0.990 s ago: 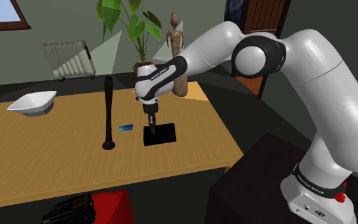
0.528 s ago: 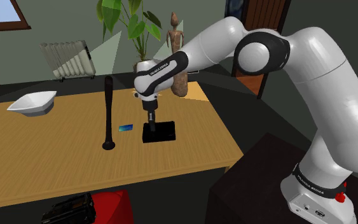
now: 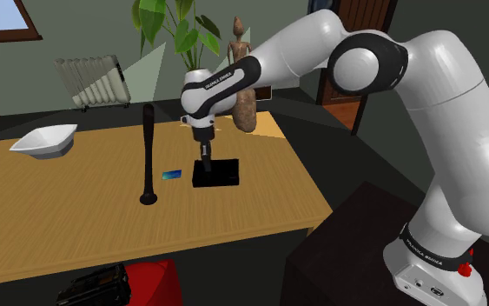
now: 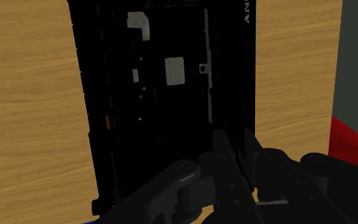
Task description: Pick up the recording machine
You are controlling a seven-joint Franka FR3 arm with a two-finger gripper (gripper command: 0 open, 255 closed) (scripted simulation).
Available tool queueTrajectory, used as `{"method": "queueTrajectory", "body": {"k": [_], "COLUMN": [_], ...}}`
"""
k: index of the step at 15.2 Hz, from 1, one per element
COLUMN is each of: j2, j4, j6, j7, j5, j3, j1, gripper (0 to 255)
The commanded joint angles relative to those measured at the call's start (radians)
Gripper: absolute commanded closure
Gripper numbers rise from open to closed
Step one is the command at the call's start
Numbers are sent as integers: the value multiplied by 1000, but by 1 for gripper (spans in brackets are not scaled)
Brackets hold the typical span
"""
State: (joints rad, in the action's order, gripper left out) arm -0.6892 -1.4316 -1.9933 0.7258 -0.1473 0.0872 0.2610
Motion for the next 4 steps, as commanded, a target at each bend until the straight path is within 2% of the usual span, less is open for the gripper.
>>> {"method": "queueTrajectory", "body": {"k": [1,4], "j2": [10,17], "j4": [17,22], "j6": [25,37], "j7": [-5,-7], "j5": [1,1], "j3": [0,0], "j1": [1,0], "gripper": [255,255]}}
